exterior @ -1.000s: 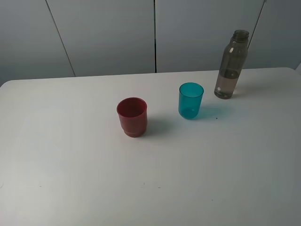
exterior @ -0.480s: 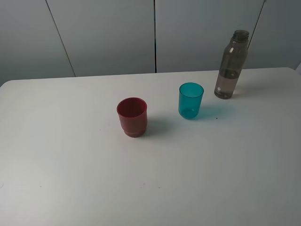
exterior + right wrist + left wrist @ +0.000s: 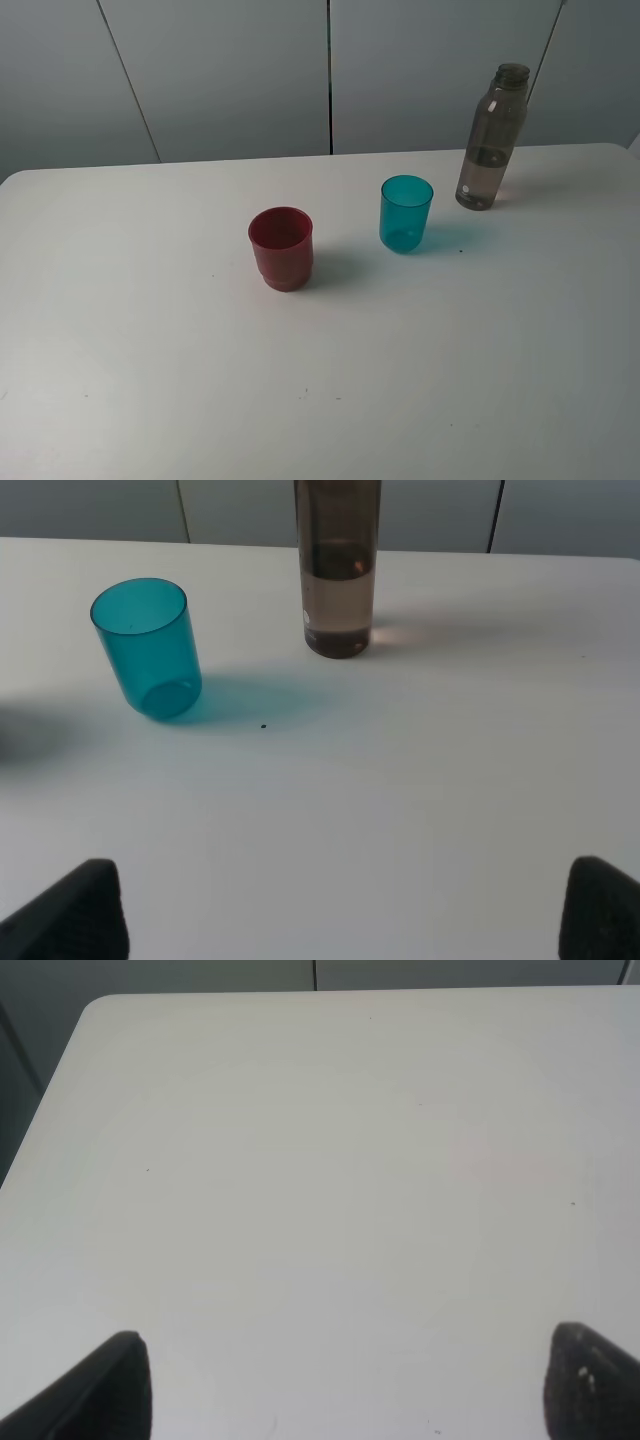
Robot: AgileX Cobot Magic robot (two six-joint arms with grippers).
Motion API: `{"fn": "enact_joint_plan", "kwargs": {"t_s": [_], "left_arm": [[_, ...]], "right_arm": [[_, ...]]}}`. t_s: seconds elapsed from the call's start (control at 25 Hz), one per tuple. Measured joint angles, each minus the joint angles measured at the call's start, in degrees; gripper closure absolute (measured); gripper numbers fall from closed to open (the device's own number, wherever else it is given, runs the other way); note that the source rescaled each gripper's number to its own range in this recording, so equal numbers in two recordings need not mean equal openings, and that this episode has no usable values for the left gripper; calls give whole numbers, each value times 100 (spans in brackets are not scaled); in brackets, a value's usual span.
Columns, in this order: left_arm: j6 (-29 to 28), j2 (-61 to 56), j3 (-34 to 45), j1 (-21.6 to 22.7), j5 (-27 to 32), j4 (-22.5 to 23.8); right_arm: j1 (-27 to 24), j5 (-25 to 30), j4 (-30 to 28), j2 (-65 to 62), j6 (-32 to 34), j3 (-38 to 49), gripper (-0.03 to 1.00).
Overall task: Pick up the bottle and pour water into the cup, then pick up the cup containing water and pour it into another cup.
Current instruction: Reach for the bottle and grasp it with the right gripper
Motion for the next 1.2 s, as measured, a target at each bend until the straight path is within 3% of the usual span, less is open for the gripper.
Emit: {"fn": "enact_joint_plan", "kwargs": {"t_s": [0.68,0.84,0.96,1.2], "left_arm": [[0,0,0,0,0,0],[0,0,0,0,0,0],[19,0,0,0,0,0],[23,0,0,0,0,0]], "right_arm": [[0,0,0,13,43,-30,18],[0,-106,0,686,145,-427,18],[0,-574,39,1512,153,-681,18],[0,-2509,267,3136,158,-729,18]]}}
